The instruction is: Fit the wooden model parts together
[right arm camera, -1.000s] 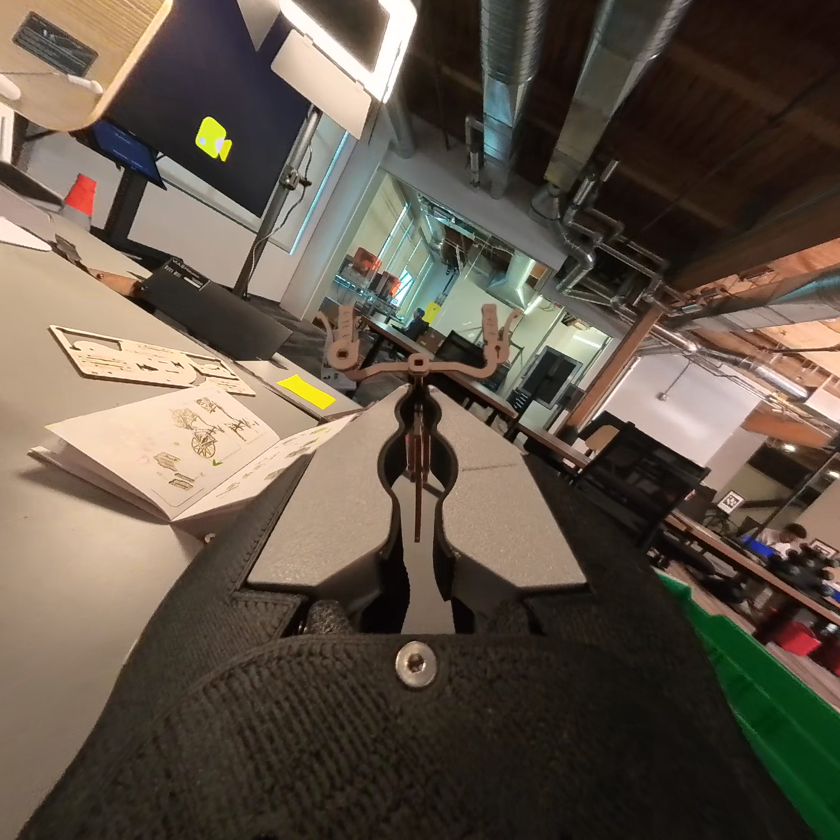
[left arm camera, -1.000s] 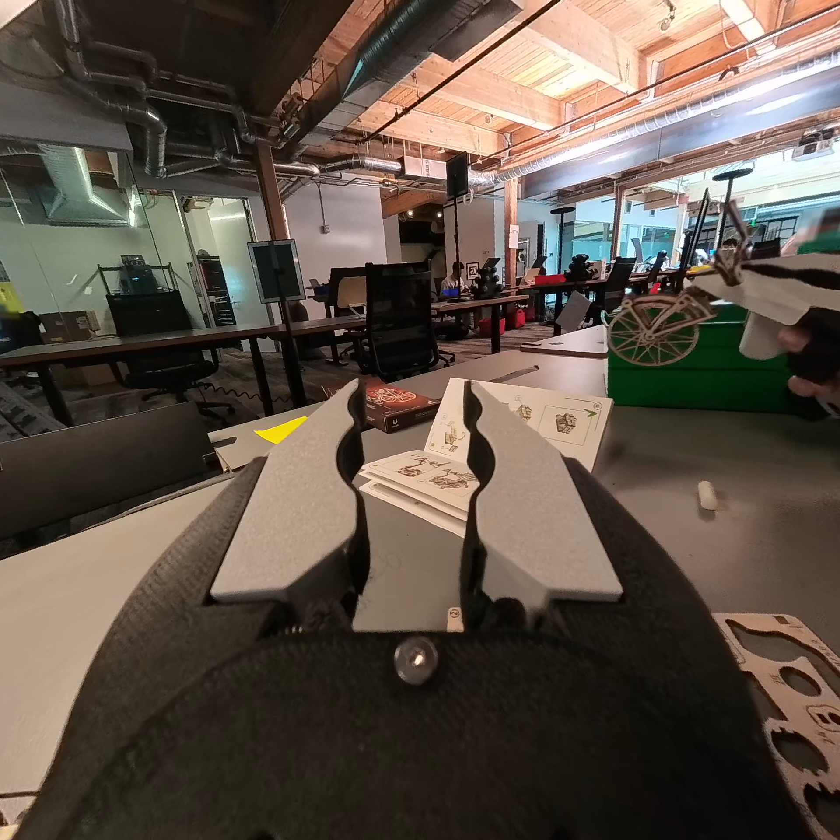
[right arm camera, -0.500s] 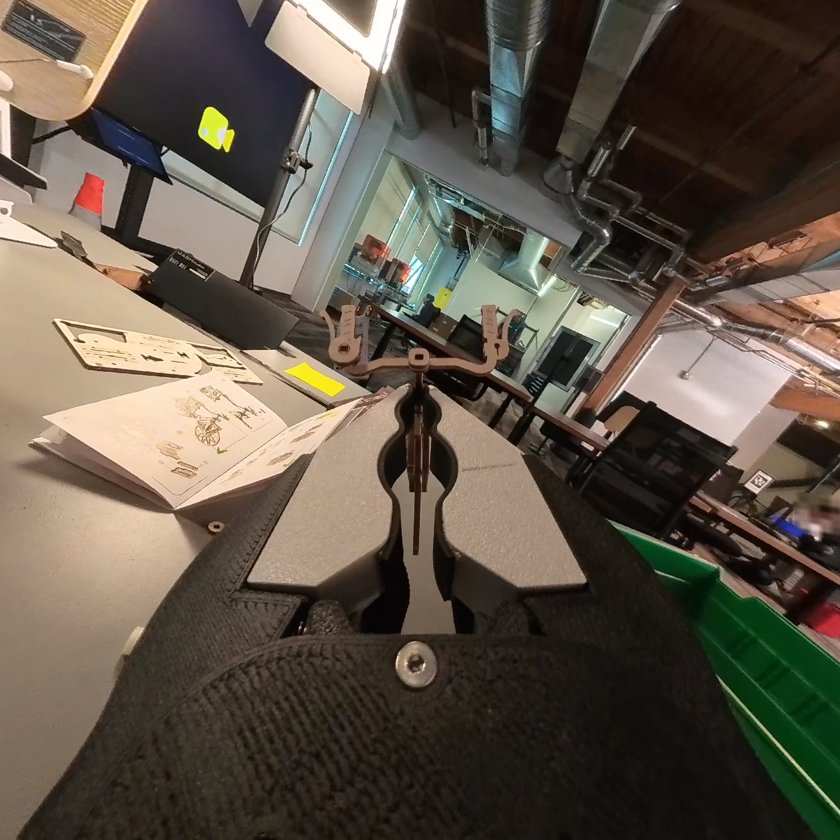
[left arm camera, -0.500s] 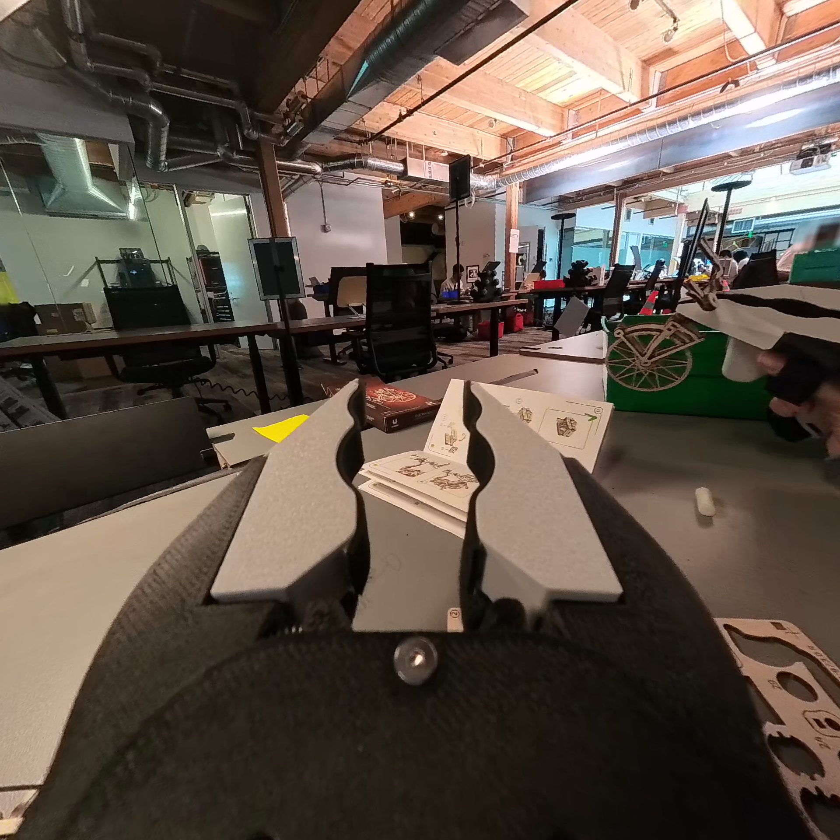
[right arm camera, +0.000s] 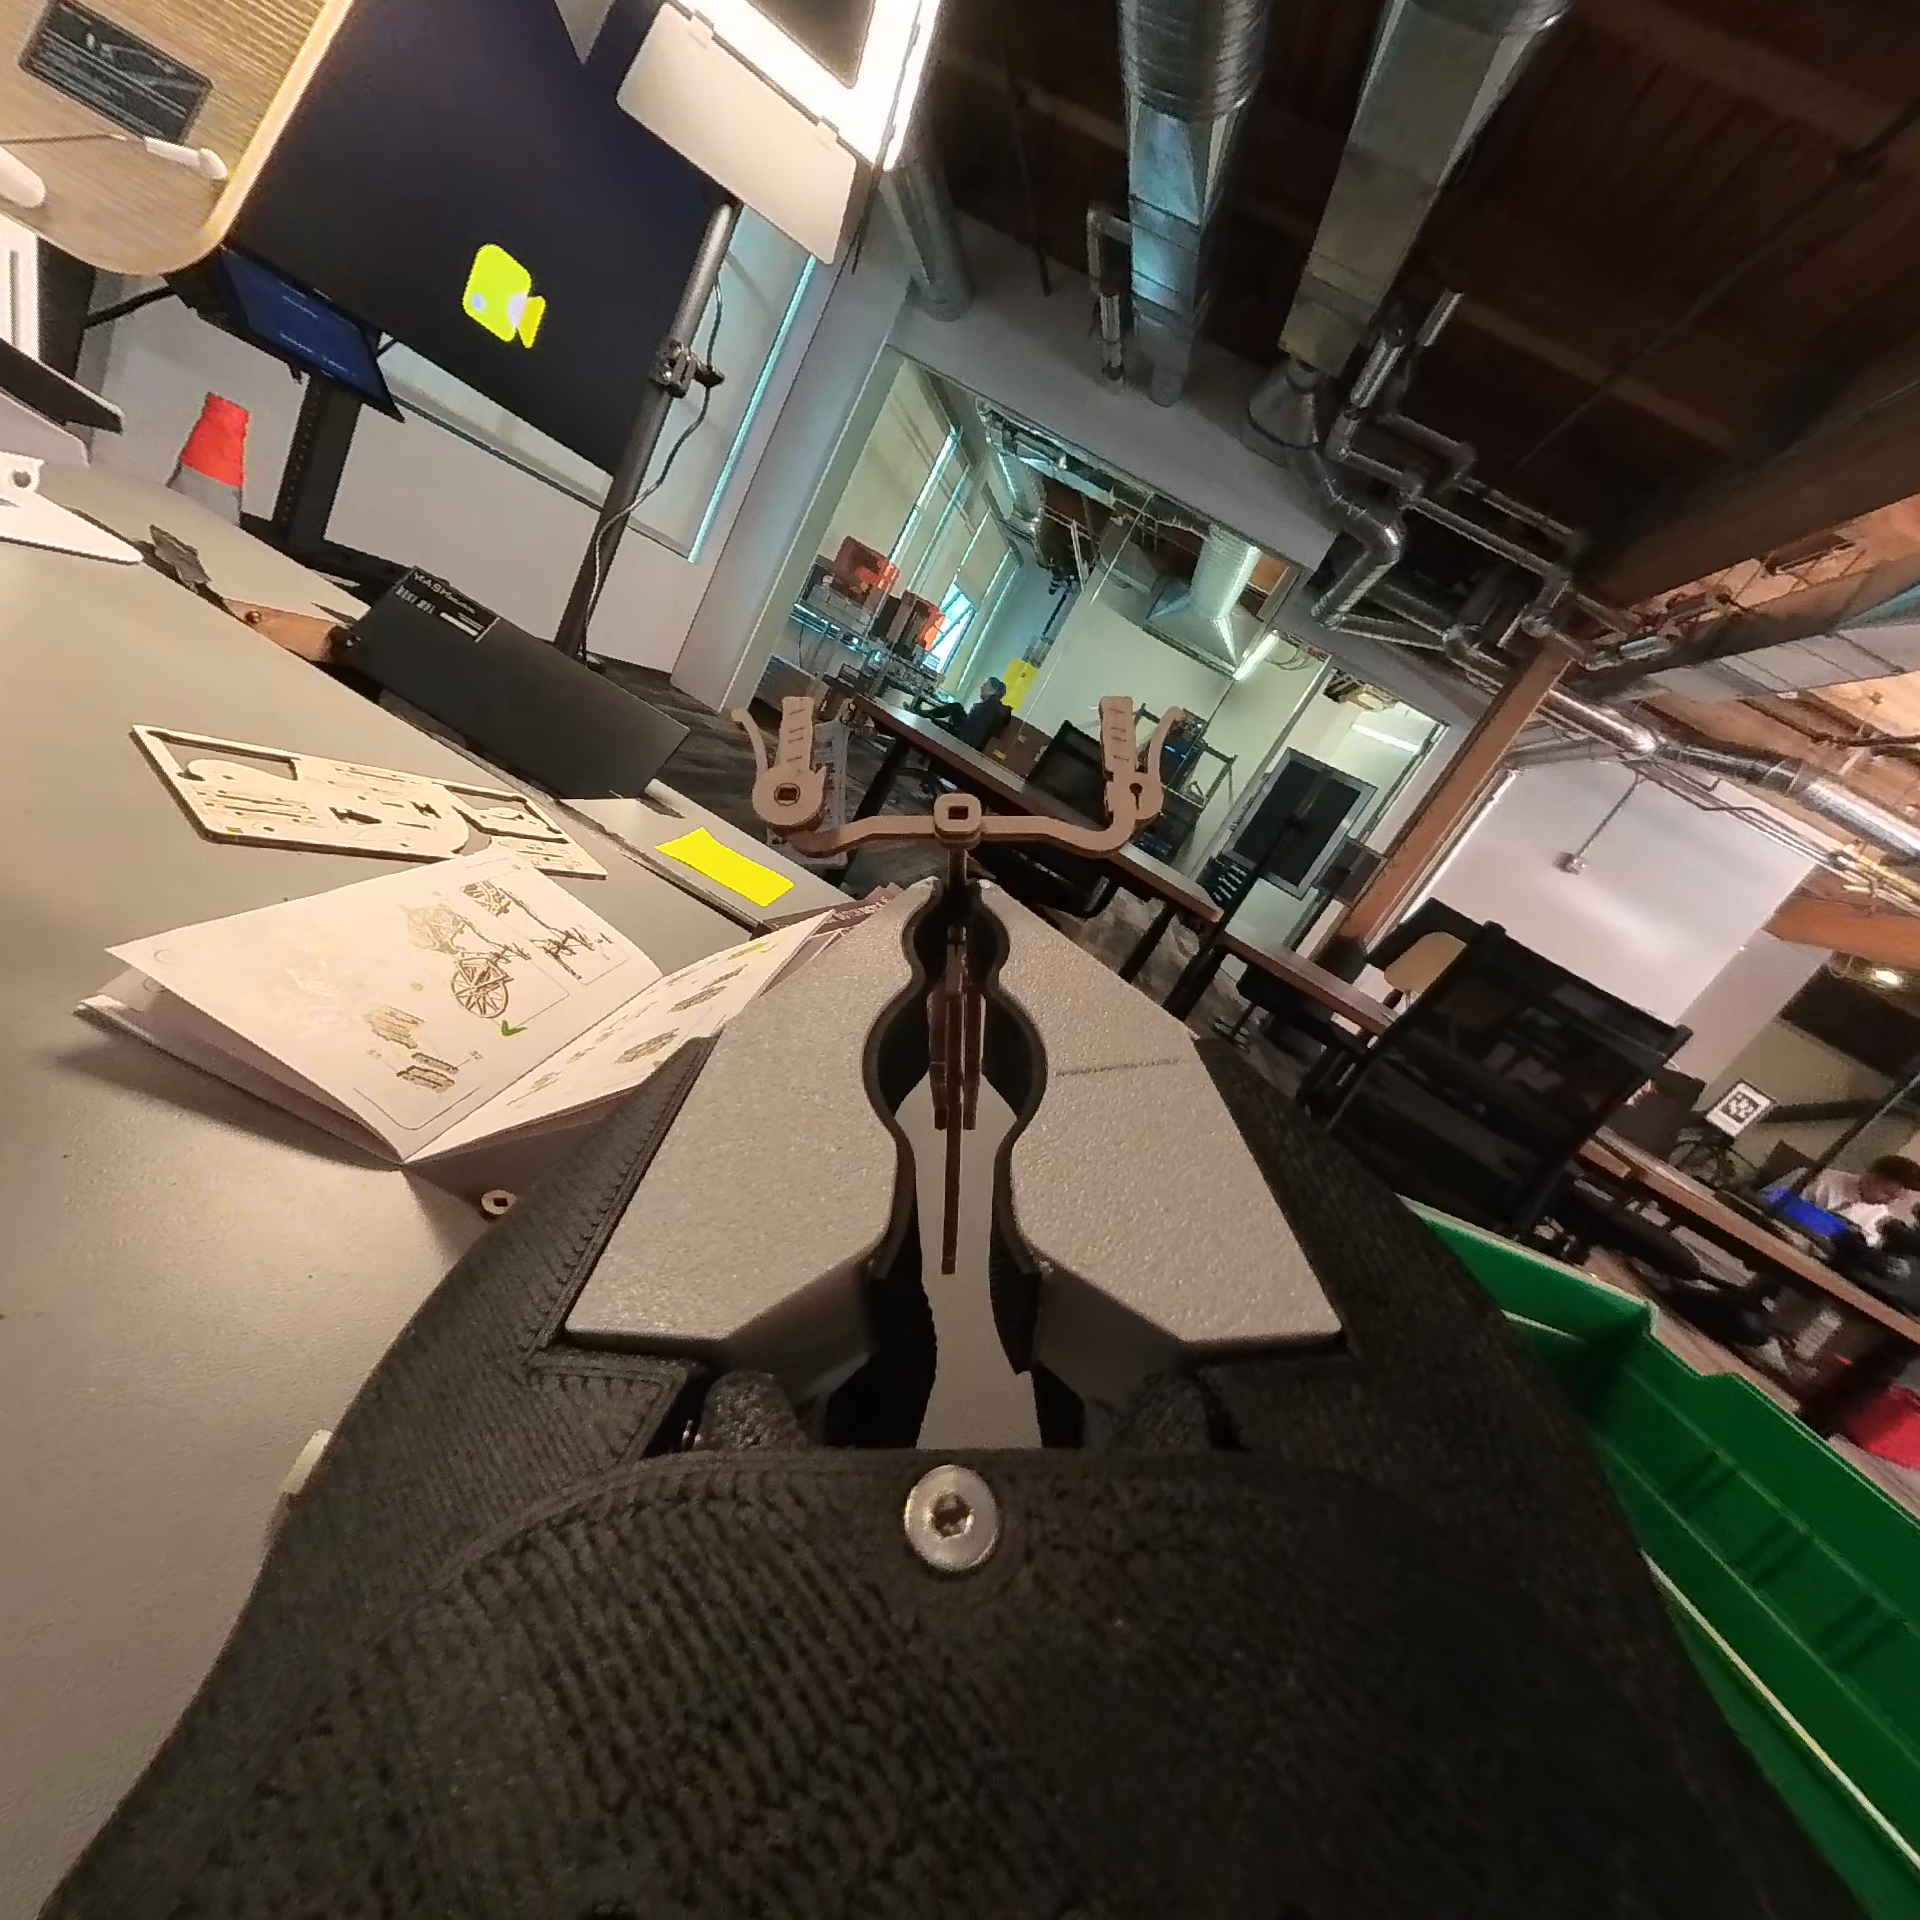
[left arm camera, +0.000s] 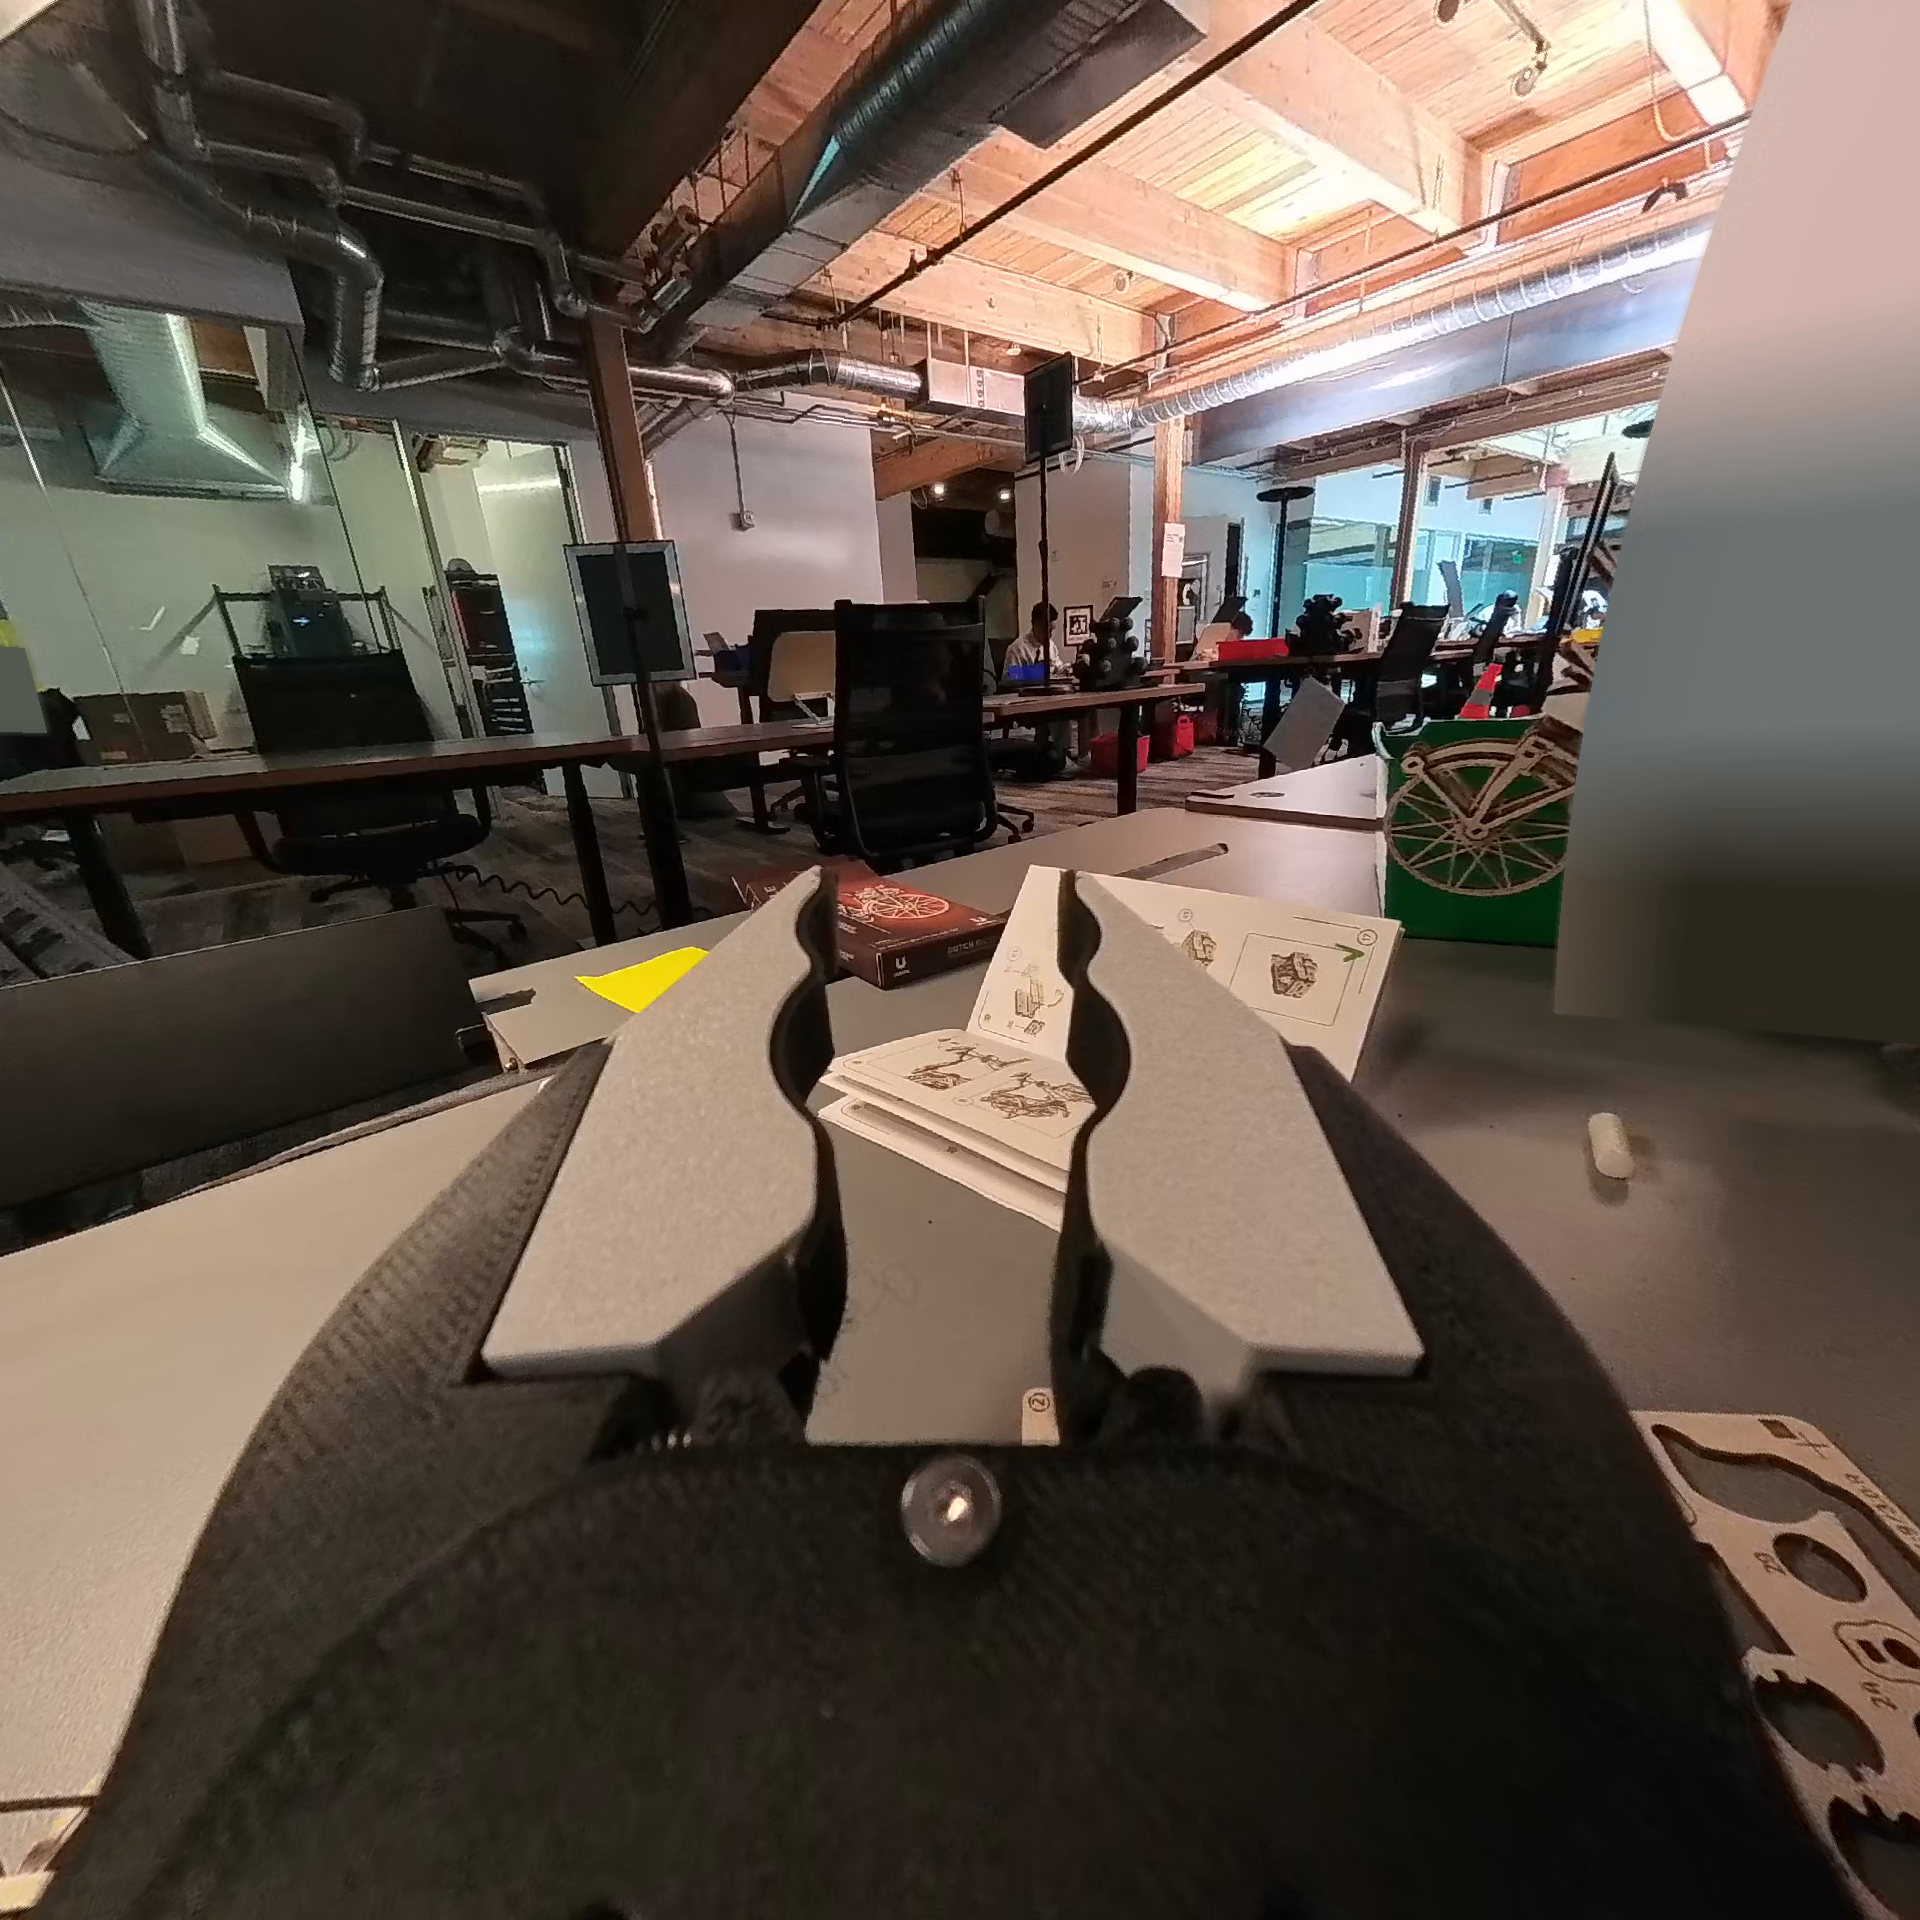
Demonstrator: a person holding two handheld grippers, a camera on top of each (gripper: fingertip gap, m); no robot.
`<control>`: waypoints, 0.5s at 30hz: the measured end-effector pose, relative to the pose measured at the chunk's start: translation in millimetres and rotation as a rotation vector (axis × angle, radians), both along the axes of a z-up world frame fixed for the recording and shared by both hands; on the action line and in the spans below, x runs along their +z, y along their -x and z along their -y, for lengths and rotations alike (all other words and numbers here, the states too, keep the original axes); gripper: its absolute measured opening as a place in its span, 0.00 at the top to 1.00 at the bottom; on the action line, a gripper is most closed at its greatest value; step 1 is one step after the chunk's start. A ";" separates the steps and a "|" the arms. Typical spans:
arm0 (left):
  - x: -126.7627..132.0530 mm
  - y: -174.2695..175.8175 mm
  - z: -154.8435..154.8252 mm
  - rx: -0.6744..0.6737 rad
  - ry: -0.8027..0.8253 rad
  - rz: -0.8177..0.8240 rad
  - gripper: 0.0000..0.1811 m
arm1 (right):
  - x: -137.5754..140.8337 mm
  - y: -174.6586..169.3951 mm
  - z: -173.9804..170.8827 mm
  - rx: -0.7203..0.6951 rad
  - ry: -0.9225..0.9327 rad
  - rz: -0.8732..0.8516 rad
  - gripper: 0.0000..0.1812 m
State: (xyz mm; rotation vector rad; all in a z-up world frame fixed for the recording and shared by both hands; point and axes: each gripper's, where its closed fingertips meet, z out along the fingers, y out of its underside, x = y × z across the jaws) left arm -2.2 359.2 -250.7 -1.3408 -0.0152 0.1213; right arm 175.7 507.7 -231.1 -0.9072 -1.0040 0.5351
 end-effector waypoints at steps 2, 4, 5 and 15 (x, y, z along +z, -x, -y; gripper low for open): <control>0.4 0.4 0.4 0.003 -0.002 -0.001 0.77 | -0.1 0.0 -0.1 0.000 0.001 0.000 1.00; 1.3 1.0 1.4 0.012 -0.007 -0.009 0.78 | -0.5 0.2 -0.2 0.001 0.002 0.002 1.00; 1.5 1.0 1.5 0.013 -0.008 -0.011 0.78 | -0.6 0.5 -0.2 0.001 0.003 0.003 1.00; 0.7 0.8 0.8 0.009 -0.003 -0.009 0.78 | -0.5 0.7 0.3 0.004 0.003 0.004 1.00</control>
